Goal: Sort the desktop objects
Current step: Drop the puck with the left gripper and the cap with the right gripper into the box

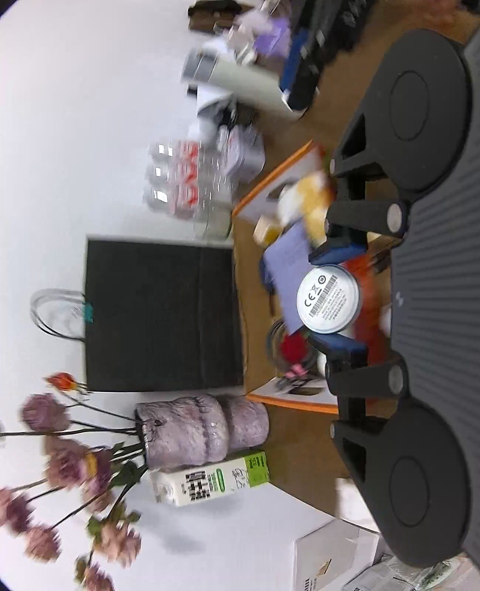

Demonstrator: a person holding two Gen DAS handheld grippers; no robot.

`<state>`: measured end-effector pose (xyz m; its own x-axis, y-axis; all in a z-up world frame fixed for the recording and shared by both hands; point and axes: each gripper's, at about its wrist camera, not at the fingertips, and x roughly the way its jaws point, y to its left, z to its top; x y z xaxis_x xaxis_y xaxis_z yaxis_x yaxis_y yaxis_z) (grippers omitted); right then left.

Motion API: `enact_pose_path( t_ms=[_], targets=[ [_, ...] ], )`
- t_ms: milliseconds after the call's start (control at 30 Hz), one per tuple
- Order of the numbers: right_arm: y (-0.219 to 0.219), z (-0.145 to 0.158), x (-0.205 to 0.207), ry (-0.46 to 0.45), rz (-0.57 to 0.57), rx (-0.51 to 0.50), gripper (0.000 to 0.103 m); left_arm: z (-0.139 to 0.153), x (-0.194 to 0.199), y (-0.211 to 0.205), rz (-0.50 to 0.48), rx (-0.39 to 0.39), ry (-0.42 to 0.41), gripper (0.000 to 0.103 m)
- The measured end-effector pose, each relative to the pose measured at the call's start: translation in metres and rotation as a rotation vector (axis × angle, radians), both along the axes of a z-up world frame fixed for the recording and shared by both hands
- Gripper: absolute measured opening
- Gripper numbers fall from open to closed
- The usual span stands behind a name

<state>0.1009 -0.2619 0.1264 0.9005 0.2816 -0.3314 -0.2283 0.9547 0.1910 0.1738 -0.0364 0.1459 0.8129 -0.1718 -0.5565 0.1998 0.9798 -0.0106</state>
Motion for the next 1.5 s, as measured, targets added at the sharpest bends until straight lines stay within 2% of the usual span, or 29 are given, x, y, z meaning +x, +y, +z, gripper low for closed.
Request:
enact_pose_path(
  t_ms=[133, 333, 400, 467, 500, 533, 600, 667, 733, 833, 967, 1100, 1133, 1300, 1400, 1500],
  targets=[
    [0.012, 0.007, 0.105, 0.141, 0.033, 0.047, 0.027, -0.018, 0.097, 0.003, 0.054, -0.014, 0.097, 0.04],
    [0.059, -0.033, 0.232, 0.341, 0.103, 0.056, 0.027, -0.058, 0.209, 0.008, 0.128, 0.089, 0.197, 0.041],
    [0.073, -0.048, 0.26, 0.39, 0.129, 0.056, 0.027, -0.067, 0.231, 0.016, 0.155, 0.096, 0.216, 0.041],
    [0.085, -0.064, 0.282, 0.429, 0.119, 0.021, 0.027, -0.075, 0.247, 0.027, 0.193, 0.067, 0.221, 0.043],
    [0.089, -0.071, 0.291, 0.454, 0.113, 0.01, 0.029, -0.078, 0.251, 0.031, 0.178, 0.048, 0.227, 0.046],
    [0.09, -0.078, 0.298, 0.482, 0.118, 0.009, 0.033, -0.078, 0.253, 0.032, 0.159, 0.041, 0.235, 0.053],
    [0.09, -0.084, 0.3, 0.509, 0.162, 0.036, 0.038, -0.073, 0.247, 0.031, 0.097, 0.05, 0.213, 0.057],
    [0.084, -0.079, 0.293, 0.472, 0.172, 0.051, 0.044, -0.065, 0.239, 0.029, 0.096, 0.078, 0.171, 0.07],
    [0.076, -0.072, 0.287, 0.444, 0.13, 0.052, 0.051, -0.055, 0.23, 0.029, 0.119, 0.088, 0.161, 0.071],
    [0.064, -0.053, 0.267, 0.406, 0.076, 0.029, 0.051, -0.039, 0.207, 0.027, 0.118, 0.083, 0.169, 0.072],
    [0.052, -0.023, 0.212, 0.306, 0.045, -0.02, 0.054, -0.018, 0.157, 0.021, 0.104, 0.091, 0.118, 0.082],
    [0.043, -0.008, 0.149, 0.236, 0.012, -0.07, 0.068, -0.006, 0.09, 0.013, 0.115, 0.075, 0.082, 0.088],
    [0.041, -0.008, 0.132, 0.225, 0.006, -0.081, 0.071, -0.006, 0.074, 0.01, 0.116, 0.071, 0.073, 0.091],
    [0.031, -0.029, 0.049, 0.217, -0.011, -0.087, 0.075, -0.017, -0.015, 0.007, 0.124, 0.022, 0.035, 0.1],
    [0.031, -0.051, 0.009, 0.235, -0.014, -0.113, 0.078, -0.039, -0.066, 0.008, 0.138, -0.006, 0.032, 0.102],
    [0.029, -0.075, -0.03, 0.257, -0.019, -0.158, 0.079, -0.071, -0.104, 0.009, 0.151, -0.003, 0.069, 0.102]
  ],
)
